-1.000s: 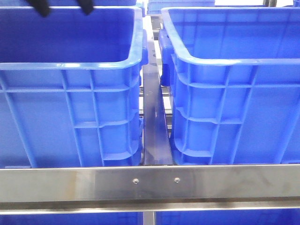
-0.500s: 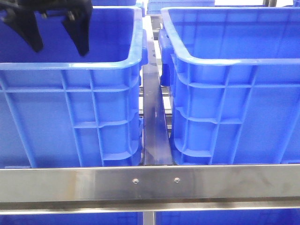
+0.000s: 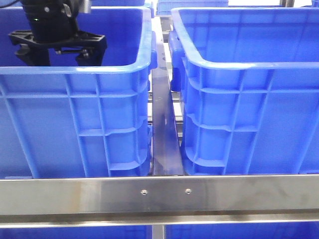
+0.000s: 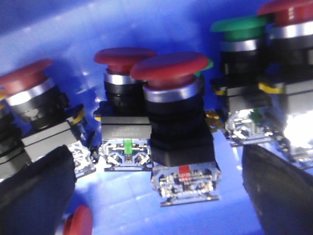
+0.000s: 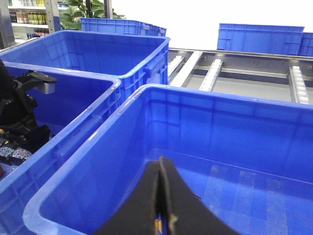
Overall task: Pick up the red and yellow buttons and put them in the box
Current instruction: 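Lower the left gripper into the button bin and grasp a red button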
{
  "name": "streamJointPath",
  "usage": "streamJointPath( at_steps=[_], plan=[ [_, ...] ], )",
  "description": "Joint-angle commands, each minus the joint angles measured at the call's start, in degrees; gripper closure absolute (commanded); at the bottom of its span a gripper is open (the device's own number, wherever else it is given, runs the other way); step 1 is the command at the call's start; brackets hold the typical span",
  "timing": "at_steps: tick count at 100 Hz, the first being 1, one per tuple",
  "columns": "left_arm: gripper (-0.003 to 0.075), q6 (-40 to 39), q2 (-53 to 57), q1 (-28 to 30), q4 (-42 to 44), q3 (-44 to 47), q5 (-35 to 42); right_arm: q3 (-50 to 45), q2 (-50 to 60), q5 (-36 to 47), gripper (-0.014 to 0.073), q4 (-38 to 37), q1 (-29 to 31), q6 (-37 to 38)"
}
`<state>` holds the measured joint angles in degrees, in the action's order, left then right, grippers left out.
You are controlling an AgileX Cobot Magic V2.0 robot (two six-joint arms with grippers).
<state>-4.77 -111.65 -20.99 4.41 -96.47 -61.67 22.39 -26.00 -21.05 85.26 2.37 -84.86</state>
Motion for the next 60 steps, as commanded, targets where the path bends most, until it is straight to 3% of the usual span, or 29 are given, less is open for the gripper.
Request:
streamJointPath(
  at_steps=[1,33,47,60],
  plan=[
    [0.0080,-0.65,2.73,0.02,-0.43,-1.76,2.10,1.61,-0.07,-0.42,0.0663,1.83,0.29,-0.37],
    [0.0090,-0.65,1.16,0.02,-0.53,-1.76,0.54,1.61,-0.07,-0.42,0.0663,1.83,0.29,-0.37],
    [0.0148,-0.65,0.93,0.02,-1.16,-1.76,0.54,1.61,-0.07,-0.42,0.0663,1.83,0.29,-0.37],
    [0.0269,-0.65,0.93,0.02,-3.06,-1.76,1.43,1.61,-0.07,-0.42,0.0663,1.83,0.29,-0.37]
  ],
)
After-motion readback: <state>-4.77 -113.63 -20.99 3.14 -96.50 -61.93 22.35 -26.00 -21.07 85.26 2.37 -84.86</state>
